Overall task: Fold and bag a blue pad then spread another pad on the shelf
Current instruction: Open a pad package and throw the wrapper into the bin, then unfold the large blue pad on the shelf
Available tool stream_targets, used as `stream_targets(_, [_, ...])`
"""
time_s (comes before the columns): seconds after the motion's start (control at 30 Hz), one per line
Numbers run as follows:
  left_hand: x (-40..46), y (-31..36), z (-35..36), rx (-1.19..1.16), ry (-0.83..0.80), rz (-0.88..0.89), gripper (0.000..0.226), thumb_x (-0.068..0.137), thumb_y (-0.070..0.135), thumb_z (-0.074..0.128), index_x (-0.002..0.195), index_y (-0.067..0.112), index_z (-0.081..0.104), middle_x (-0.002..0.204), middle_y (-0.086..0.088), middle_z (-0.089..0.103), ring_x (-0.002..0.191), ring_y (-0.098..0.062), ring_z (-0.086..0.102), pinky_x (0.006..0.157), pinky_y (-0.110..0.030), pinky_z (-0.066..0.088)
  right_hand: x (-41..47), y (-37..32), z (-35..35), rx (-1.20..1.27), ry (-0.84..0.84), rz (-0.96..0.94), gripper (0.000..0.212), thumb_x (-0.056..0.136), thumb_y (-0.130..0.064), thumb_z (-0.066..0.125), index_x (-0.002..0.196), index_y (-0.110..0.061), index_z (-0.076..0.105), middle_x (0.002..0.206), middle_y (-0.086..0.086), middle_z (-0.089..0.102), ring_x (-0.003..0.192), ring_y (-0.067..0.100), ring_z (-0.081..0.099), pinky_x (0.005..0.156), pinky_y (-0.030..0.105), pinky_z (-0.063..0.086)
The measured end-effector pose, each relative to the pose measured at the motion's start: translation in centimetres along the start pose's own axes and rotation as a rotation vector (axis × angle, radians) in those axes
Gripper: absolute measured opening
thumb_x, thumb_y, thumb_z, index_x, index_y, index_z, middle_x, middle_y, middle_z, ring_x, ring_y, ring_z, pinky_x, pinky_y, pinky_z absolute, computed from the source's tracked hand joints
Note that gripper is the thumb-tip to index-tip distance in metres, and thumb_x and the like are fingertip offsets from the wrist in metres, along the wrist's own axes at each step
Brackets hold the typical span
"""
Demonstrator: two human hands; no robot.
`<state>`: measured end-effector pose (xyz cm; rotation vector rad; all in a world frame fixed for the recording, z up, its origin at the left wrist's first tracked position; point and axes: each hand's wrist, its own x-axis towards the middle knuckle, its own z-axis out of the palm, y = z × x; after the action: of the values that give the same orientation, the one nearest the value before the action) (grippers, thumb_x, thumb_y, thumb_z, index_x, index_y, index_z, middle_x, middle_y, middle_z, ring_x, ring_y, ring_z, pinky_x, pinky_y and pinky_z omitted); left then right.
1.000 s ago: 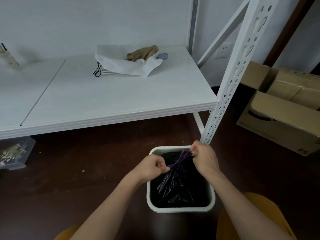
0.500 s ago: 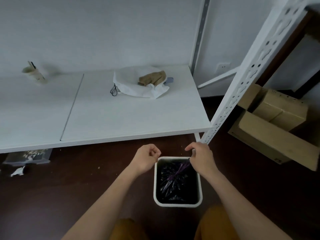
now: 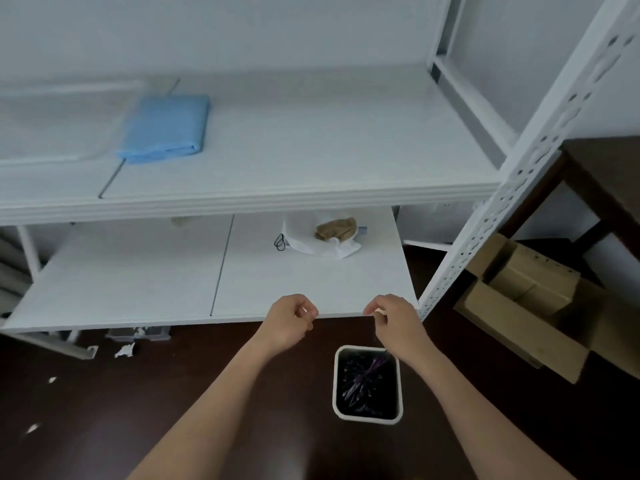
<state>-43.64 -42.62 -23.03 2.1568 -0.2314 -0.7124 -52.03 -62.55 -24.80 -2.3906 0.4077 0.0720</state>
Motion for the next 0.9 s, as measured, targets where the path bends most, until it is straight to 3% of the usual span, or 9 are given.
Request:
stream_targets(0.17, [-5.1, 4.7, -8.8, 0.029, 0.066, 0.018, 0.011, 0.094, 0.016, 0.053, 0.088, 0.012, 0.061, 0.07, -0.002, 0.062, 0.051, -0.011, 0.05, 0.054, -0.019, 0.044, -0.7, -9.5, -3.9, 0.029, -0.028, -0.077, 0.023, 0.094, -0.008, 0.047, 0.093, -0.024, 0.064, 0.104, -0.008, 0.06, 0.103, 0.008, 0.053, 0.089, 0.018, 0.04])
stream_targets(0.3, [-8.0, 6.2, -15.0, 0.022, 0.142, 0.024, 0.013, 0.094, 0.015, 0.053, 0.082, 0.015, 0.06, 0.069, -0.002, 0.062, 0.055, -0.015, 0.052, 0.057, -0.024, 0.046, -0.2, -16.2, -5.1, 0.032, -0.033, -0.143, 0.024, 0.094, -0.008, 0.046, 0.096, -0.023, 0.065, 0.104, -0.008, 0.058, 0.095, 0.005, 0.052, 0.082, 0.016, 0.038])
stream_targets(0.6, [-13.5, 4.4, -25.5, -0.036, 0.341, 0.027, 0.012, 0.093, 0.015, 0.054, 0.089, 0.008, 0.062, 0.071, -0.004, 0.064, 0.056, -0.012, 0.055, 0.054, -0.018, 0.047, 1.5, -27.8, -2.9, 0.008, -0.053, -0.337, 0.025, 0.093, -0.008, 0.046, 0.094, -0.022, 0.067, 0.103, -0.004, 0.065, 0.09, 0.008, 0.058, 0.071, 0.011, 0.037])
stream_targets(0.9, [-12.7, 2.6, -32.7, -0.104, 0.413, 0.002, 0.011, 0.094, 0.014, 0.052, 0.089, 0.008, 0.06, 0.072, -0.004, 0.061, 0.057, -0.013, 0.053, 0.056, -0.02, 0.047, 6.1, -36.2, 1.0, -0.005, -0.102, -0.435, 0.026, 0.092, -0.005, 0.046, 0.091, -0.023, 0.065, 0.101, -0.005, 0.062, 0.091, 0.009, 0.057, 0.079, 0.018, 0.043])
